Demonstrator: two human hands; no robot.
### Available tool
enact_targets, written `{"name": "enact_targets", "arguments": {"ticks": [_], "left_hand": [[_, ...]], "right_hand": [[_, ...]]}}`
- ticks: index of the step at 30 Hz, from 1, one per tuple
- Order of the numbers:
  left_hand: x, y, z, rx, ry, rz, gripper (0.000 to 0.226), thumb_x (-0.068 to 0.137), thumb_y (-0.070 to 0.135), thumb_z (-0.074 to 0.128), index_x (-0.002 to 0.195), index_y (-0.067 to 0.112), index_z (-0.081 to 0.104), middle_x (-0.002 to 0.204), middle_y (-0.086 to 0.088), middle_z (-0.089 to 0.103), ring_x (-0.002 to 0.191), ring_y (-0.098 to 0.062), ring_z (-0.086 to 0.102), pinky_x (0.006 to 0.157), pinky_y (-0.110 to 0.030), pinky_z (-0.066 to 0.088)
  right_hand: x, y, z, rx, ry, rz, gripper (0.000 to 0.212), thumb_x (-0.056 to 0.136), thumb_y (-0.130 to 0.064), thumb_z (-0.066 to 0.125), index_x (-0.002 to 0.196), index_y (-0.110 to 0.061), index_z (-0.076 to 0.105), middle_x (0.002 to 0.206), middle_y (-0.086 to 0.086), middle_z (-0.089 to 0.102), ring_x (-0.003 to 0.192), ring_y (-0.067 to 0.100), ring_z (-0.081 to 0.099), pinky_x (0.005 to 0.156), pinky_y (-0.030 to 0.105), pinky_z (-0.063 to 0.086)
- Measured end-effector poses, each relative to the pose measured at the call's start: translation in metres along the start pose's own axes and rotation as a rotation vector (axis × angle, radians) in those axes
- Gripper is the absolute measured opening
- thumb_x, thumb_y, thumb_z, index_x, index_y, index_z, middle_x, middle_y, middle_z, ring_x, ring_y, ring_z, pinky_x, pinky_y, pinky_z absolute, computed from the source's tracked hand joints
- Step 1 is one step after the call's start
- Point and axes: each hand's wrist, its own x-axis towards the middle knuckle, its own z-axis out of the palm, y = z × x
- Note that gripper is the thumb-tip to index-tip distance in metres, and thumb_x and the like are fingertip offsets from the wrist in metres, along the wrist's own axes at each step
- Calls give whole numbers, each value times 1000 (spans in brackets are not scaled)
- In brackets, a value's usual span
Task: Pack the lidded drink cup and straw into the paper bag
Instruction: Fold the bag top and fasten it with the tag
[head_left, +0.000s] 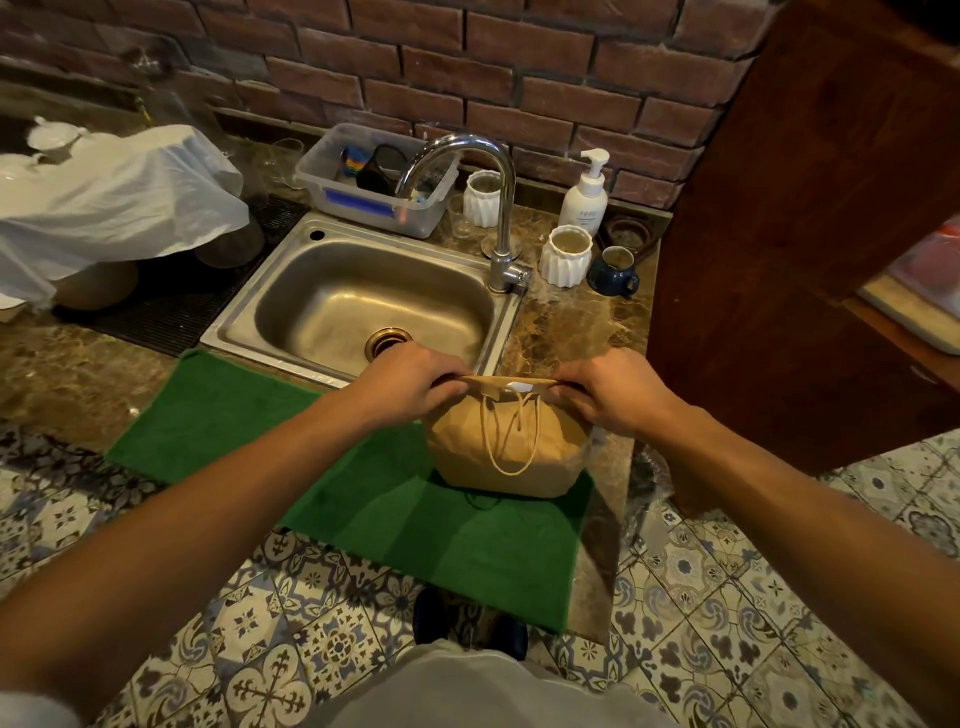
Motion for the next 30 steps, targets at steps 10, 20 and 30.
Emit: {"name": "enact_targets", "arguments": {"ticks": [10, 20, 30], "left_hand": [[23, 17, 4, -87, -98, 28, 35, 93, 56, 56, 105, 31, 79, 90, 5, 78, 78, -13, 67, 75, -41, 54], [22, 23, 11, 84, 19, 50, 29, 97, 47, 55, 103, 29, 76, 84, 6, 76, 69, -10, 56, 68, -32, 49], [18, 11, 12, 48, 48, 103, 29, 97, 47, 56, 103, 28, 77, 86, 6, 77, 74, -14, 66, 72, -36, 54]], "right_hand": [[3, 1, -4, -7, -57, 5, 22, 100, -37, 58, 114, -33, 74, 96, -6, 76, 87, 20, 68, 67, 32, 46], [36, -28, -15, -78, -104, -101, 39, 100, -54, 50, 117, -31, 76, 94, -2, 76, 74, 16, 61, 62, 30, 42], [18, -10, -18, -195, -75, -89, 26, 100, -44, 54, 104, -26, 72, 87, -2, 72, 77, 19, 66, 64, 32, 47]]}}
